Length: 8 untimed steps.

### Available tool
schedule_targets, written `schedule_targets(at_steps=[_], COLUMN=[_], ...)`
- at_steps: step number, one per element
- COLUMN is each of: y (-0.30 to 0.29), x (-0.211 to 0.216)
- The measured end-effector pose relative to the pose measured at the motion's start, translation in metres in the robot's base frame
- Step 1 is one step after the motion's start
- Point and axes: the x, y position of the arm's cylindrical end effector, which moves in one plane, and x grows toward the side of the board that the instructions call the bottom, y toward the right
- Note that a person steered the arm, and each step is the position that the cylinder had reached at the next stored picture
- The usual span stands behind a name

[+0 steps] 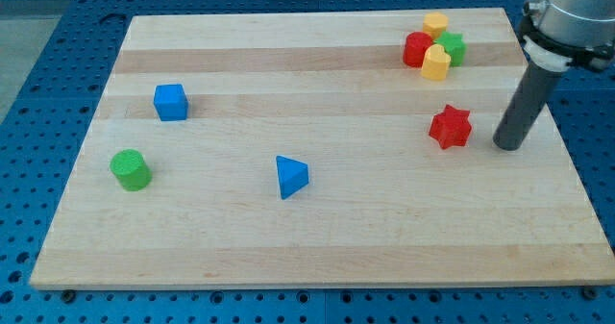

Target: Move red star towards red circle

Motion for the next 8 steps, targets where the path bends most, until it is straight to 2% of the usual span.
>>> schedule_targets(at_steps=[2, 4, 5, 7, 8], y=[-0.092, -0.145, -0.129, -0.064, -0.077], x=[-0.001, -0.029, -0.046, -0.046, -0.055])
